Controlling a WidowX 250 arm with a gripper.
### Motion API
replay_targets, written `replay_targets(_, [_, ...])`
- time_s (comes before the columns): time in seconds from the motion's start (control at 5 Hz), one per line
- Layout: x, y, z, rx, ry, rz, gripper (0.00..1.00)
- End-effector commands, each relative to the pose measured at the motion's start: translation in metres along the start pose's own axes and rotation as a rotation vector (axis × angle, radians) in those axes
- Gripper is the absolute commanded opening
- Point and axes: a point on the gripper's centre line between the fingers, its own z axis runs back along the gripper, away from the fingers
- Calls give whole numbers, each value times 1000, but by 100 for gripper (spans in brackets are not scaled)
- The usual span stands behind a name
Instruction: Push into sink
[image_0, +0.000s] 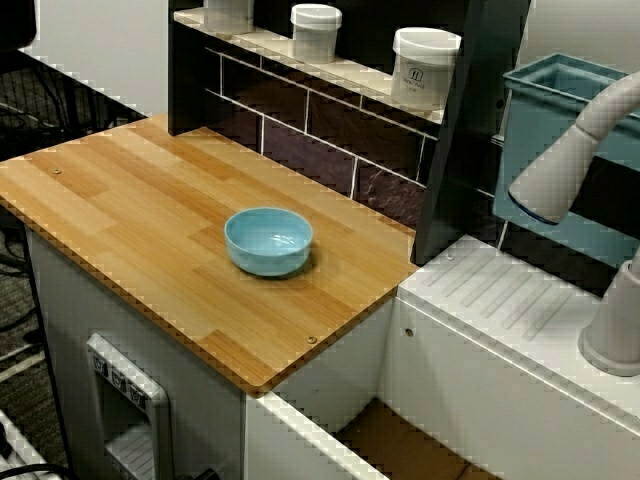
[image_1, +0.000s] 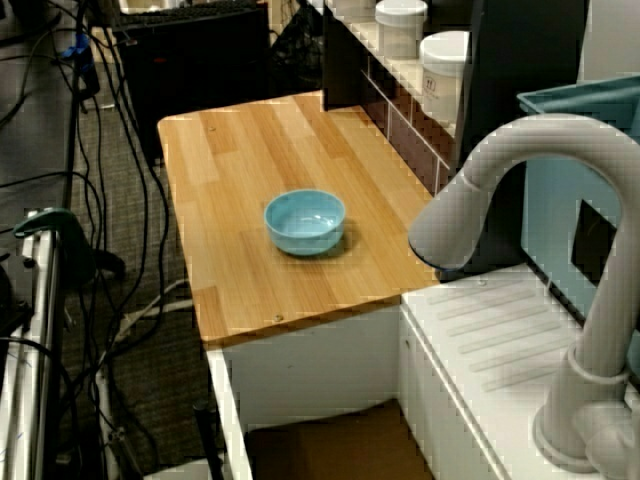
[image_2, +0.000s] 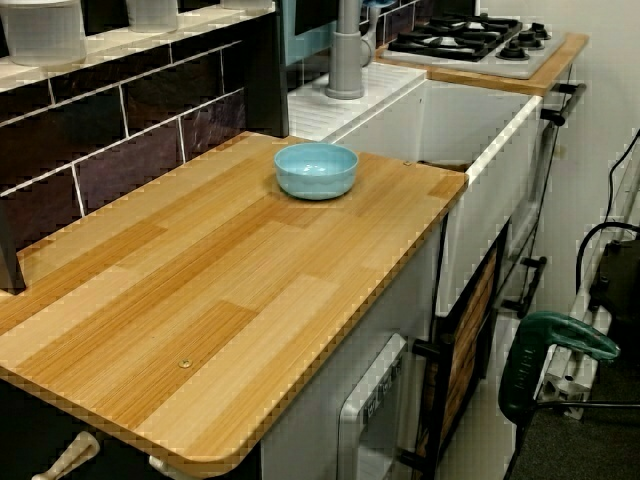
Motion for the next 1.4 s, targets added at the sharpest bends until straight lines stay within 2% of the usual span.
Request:
replay_targets(0.0, [0,0,0,0,0,0,100])
replay_targets(0.2, [34,26,-28,105,-24,42,100])
replay_targets(0.4, [68,65,-51,185,-30,110,100])
replay_targets(0.6, [98,113,-69,245,-22,170,100])
replay_targets(0.8, [123,154,-85,286,2,198,100])
replay_targets(1.0, [145,182,-96,323,10,208,100])
replay_targets(1.2, [163,195,-101,323,30,223,100])
